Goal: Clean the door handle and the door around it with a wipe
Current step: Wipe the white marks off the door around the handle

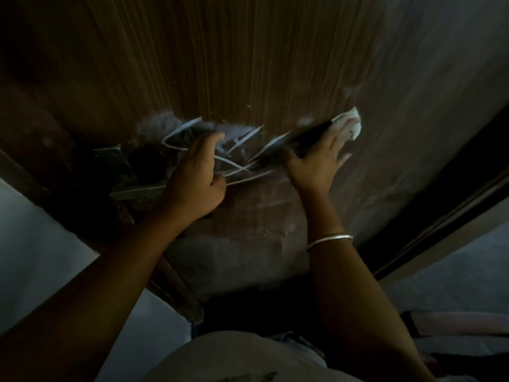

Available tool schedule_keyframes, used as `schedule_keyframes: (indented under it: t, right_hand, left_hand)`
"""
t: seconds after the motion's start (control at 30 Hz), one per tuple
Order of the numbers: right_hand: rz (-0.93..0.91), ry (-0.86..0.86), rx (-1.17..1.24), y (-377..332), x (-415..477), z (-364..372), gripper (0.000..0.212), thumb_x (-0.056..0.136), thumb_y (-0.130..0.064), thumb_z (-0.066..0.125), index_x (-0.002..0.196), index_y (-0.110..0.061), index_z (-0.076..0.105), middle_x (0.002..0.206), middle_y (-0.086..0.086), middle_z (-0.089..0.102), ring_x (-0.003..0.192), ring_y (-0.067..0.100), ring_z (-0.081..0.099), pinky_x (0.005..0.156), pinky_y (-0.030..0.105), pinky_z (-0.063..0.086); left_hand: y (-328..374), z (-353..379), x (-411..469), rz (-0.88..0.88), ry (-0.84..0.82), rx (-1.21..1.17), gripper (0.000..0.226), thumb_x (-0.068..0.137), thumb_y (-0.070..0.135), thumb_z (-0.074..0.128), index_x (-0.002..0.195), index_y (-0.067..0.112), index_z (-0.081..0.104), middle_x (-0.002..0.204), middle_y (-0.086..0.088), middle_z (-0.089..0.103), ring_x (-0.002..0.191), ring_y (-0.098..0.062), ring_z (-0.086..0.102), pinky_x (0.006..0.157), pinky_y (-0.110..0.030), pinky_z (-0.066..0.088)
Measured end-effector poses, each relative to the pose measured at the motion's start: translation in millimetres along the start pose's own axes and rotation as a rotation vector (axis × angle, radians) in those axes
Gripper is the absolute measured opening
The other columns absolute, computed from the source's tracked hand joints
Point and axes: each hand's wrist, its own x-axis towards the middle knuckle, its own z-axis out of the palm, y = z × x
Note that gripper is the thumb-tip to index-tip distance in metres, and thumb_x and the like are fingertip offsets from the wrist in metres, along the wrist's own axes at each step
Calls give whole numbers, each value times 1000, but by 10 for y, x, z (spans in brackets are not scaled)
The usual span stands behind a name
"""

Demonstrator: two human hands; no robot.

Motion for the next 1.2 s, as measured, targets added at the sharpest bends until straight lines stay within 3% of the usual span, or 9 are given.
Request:
schedule_keyframes:
  t: [0.13,0.27,0.43,0.6,0.8,0.93,1.0,1.1,1.2]
  right_hand:
    - [-167,-118,-5,-177,-259,138,110,72,-39,69,147,-6,-4,155,19,-7,143,33,-7,112,49,-11]
    - [-289,-13,25,-253,119,-106,88,83,-39,54,148,-7,4,156,16,-1,143,33,-3,107,51,-11]
    - [-113,40,173,-106,29,9,78,89,-34,46,148,-13,0,157,11,-4,144,26,-4,109,63,-6]
    - [29,-277,174,184,-809,427,89,84,-46,46,147,-18,-10,157,7,-13,143,22,-9,111,53,-10]
    - [20,-56,236,387,-274,278,85,87,-46,50,148,-21,-4,157,5,-8,144,22,-4,109,50,-7]
    - [269,-224,347,440,-625,438,93,88,-29,60,147,-15,-10,156,9,-14,144,26,-4,113,61,-1]
    - [171,-268,357,418,-731,493,95,86,-29,62,147,-16,-10,156,9,-15,144,27,-2,114,59,2]
    - [-22,-147,313,362,-466,403,93,81,-37,57,148,-18,-4,157,8,-12,144,27,-5,109,51,-6]
    - [105,-119,314,410,-377,379,93,81,-25,60,148,-15,-3,156,8,-14,143,26,-8,109,56,-6]
  left_hand:
    - [85,34,30,38,-21,18,67,78,0,60,136,19,32,142,-11,39,124,-27,42,90,-29,35]
    - [167,54,56,84,-7,26,64,77,-2,59,134,14,36,138,-15,42,121,-30,45,89,-29,35]
    - [182,120,-1,117,-14,22,60,79,1,57,133,15,36,135,-13,45,120,-26,47,90,-28,36]
    - [116,182,-55,103,-32,25,62,77,-2,60,132,15,38,135,-13,46,120,-26,46,90,-26,36]
    - [-42,252,-227,42,-76,35,63,78,0,59,133,17,35,133,-15,48,120,-29,47,93,-33,39]
    - [-85,261,-311,39,-87,21,62,78,0,58,133,16,36,134,-15,49,122,-30,46,96,-32,35]
    - [-79,275,-340,26,-98,8,62,78,-1,58,133,15,36,135,-15,48,123,-30,45,97,-32,34]
    - [-82,296,-387,0,-119,0,61,79,-1,57,134,14,36,135,-16,47,123,-31,45,96,-33,36]
    - [-106,299,-422,-27,-121,-10,61,79,-1,57,134,12,36,136,-16,46,124,-30,44,98,-32,35]
